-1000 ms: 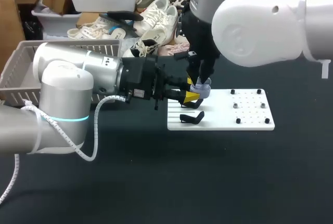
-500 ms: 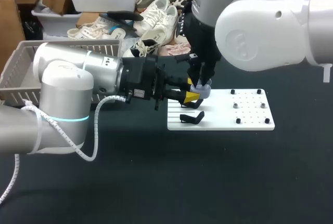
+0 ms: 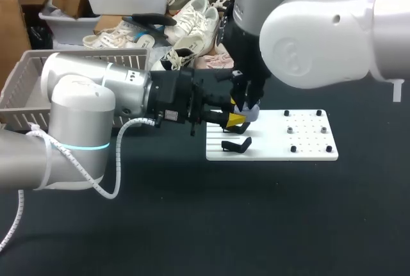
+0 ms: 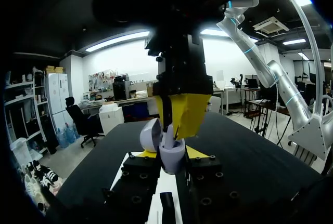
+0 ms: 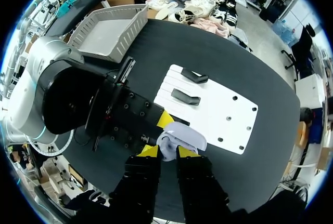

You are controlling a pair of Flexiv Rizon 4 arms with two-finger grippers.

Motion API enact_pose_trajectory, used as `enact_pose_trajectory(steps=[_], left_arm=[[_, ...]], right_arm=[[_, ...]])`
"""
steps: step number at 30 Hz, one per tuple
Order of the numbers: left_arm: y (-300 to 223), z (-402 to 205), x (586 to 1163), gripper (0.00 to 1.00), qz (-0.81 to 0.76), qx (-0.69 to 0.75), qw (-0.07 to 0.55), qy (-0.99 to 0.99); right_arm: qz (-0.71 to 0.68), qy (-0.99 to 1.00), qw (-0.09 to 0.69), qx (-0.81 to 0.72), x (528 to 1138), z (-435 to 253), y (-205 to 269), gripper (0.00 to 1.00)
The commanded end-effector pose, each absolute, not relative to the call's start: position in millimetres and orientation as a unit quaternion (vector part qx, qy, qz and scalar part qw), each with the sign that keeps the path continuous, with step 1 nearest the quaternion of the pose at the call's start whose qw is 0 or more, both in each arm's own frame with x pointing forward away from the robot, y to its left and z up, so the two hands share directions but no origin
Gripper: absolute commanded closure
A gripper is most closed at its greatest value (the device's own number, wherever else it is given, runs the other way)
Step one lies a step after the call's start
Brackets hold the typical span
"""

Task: Pick up each earbud case from the left stands, insert the matching earbuds, close the lid, and place the case in the box.

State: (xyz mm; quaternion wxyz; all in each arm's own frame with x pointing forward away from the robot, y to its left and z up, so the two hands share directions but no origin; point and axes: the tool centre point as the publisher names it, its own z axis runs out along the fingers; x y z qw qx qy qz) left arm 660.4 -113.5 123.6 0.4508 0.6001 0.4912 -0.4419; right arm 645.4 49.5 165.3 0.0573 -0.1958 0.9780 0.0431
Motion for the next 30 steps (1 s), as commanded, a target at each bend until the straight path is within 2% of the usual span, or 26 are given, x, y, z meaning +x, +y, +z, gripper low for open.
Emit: enact_pose_trajectory(steps=[1,4,6,10,16,18,19,22,30], left_arm=[[-113.5,124.5,661.2,1.00,-0.442,0.600,0.451,0.491],[-113.5,124.5,661.2,1.00,-0.442,0.600,0.451,0.491],[-113.5,124.5,661.2,1.00,-0.442,0.600,0.451,0.491],[-113.5,124.5,661.2,1.00,-0.442,0.600,0.451,0.491],[-113.5,124.5,661.2,1.00,-0.442,0.600,0.451,0.491],[-113.5,124.5,661.2,1.00,-0.442,0.600,0.451,0.491],[-113.5,124.5,661.2,1.00,-0.442,0.600,0.451,0.491],[-113.5,124.5,661.2,1.00,-0.442,0.600,0.451,0.491],[-113.5,124.5,661.2,1.00,-0.442,0.600,0.451,0.491]], right_arm=[[0.038,0.978,0.053,-0.197,647.7,164.2,53.2,0.98],[0.037,0.978,0.054,-0.197,646.9,165.4,53.3,0.71],[0.038,0.978,0.056,-0.196,646.1,167.2,52.8,0.63],[0.039,0.978,0.064,-0.193,642.8,173.2,50.4,0.56],[0.048,0.981,0.079,-0.172,640.1,188.8,38.9,0.53],[0.045,0.985,0.087,-0.145,649.4,192.0,30.5,0.47],[0.046,0.986,0.092,-0.129,654.5,193.5,26.3,0.32],[0.047,0.991,0.102,-0.079,672.8,194.4,14.8,0.00],[0.043,0.994,0.096,-0.024,703.2,185.2,-1.8,0.00]])
